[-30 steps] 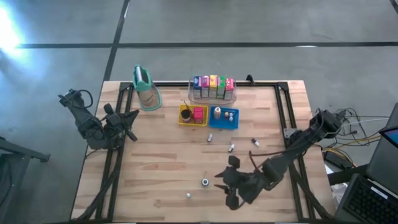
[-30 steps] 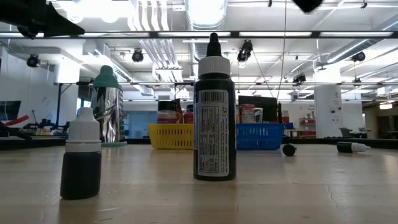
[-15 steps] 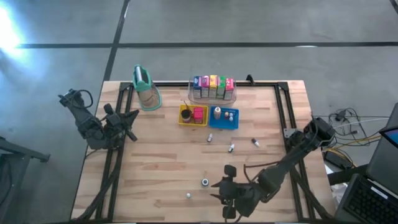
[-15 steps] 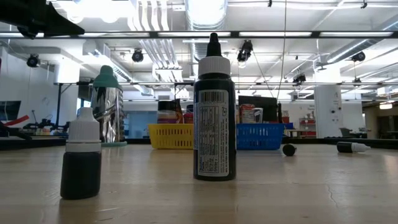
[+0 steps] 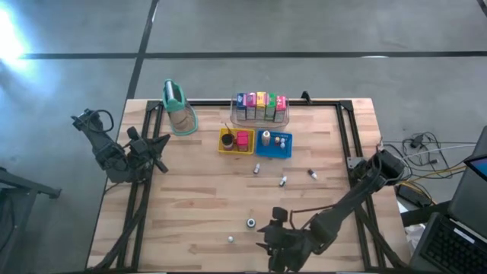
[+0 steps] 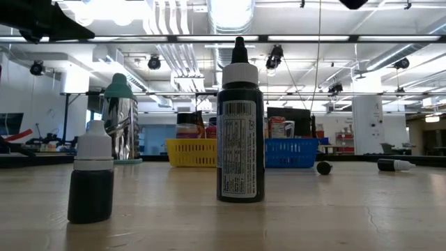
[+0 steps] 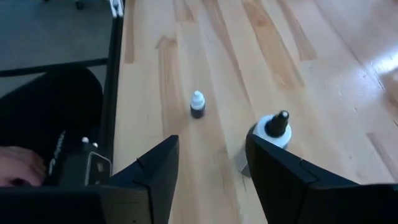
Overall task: Pick & Place Kitchen Items
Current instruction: Put the large black food coloring bottle into the blue bin
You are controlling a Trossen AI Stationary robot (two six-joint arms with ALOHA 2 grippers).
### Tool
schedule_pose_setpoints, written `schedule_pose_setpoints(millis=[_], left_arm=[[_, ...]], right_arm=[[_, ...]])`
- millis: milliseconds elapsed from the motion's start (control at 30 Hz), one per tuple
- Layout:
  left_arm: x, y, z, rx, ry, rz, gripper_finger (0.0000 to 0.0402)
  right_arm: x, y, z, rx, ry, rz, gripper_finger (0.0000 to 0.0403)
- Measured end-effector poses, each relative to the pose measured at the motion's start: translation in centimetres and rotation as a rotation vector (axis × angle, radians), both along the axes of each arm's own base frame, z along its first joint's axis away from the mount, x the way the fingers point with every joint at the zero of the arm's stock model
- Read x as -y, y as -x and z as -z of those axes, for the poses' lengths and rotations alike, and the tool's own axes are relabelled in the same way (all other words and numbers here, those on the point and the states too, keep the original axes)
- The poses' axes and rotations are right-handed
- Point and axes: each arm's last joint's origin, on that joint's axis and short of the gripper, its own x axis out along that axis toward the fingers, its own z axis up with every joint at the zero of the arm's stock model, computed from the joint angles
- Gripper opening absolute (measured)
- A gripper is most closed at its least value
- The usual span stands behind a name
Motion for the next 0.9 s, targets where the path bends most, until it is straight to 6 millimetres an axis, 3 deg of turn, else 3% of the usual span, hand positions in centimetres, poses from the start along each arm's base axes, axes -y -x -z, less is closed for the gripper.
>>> schedule_pose_setpoints(millis=[267,500,900], left_arm=[[0.0,0.0,0.0,0.0,0.0,0.0,0.0014],[0.0,0.0,0.0,0.0,0.0,0.0,0.0014],[0.0,0.0,0.0,0.0,0.0,0.0,0.0014]], right_arm=[[0.2,-0.9,1.8,-0.032,-0.003,0.043,0.0179],[1.9,-1.9,3.2,-0.095,-0.04,0.163,0.0198],[2.7,-2.3,3.5,-0.115,-0.054,0.185,0.024]])
